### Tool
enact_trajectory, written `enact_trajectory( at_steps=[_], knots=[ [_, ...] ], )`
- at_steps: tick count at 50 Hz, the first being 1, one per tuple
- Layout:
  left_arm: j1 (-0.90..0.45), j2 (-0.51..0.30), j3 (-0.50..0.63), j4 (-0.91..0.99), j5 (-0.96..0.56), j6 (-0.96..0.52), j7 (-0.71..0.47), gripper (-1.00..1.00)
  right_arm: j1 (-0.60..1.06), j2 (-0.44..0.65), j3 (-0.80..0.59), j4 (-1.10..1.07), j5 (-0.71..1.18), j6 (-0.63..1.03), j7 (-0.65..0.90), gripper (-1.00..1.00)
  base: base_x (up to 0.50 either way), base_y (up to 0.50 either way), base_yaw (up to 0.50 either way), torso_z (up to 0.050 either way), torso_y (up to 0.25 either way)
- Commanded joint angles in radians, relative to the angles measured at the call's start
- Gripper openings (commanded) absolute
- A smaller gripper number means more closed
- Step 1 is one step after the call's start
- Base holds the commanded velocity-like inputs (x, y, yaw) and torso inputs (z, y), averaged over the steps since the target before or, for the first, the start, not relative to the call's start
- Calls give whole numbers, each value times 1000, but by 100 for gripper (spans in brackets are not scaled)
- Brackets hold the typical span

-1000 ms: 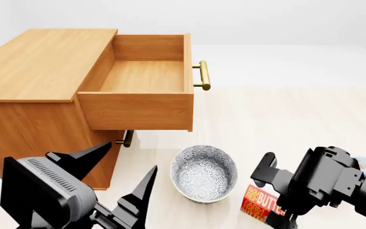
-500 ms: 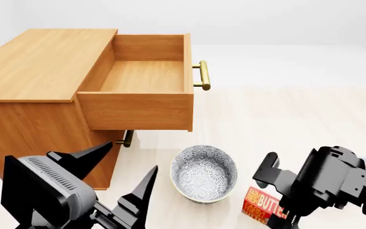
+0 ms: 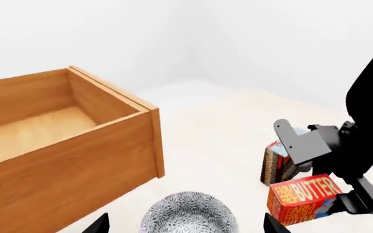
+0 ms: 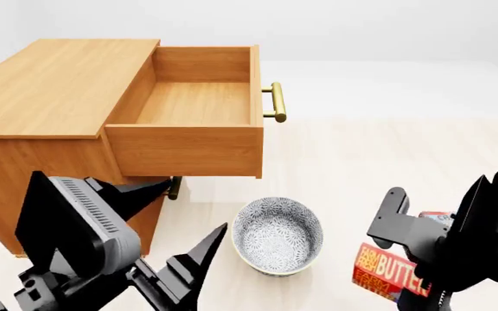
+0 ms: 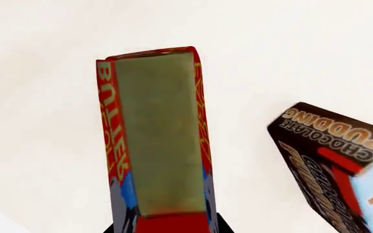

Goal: Put the butter at the back in the top drawer of the cabinet and close it.

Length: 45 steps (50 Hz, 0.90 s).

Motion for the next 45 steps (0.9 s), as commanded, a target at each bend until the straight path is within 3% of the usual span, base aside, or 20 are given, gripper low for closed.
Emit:
enact_trajectory(
  at_steps=[1, 11, 21, 31, 45],
  knots=[
    [-208, 60, -41, -62, -107, -300, 205, 100, 281, 8, -76, -113, 207, 96, 113, -100, 0, 0, 0, 0, 0],
    [-408, 153, -52, -134, -208, -595, 506, 100, 457, -91, -190, -103, 341, 86, 148, -100, 0, 0, 0, 0, 1],
    [-480, 226, -49, -277, -187, -713, 766, 100, 576, -165, -230, -129, 408, 74, 126, -100, 0, 0, 0, 0, 0],
    [-547, 287, -65, -371, -177, -768, 849, 100, 626, -233, -221, -155, 445, 40, 96, -100, 0, 0, 0, 0, 1],
    [-589, 358, -88, -445, -175, -781, 871, 100, 654, -278, -205, -165, 489, 18, 103, -100, 0, 0, 0, 1, 1]
  ],
)
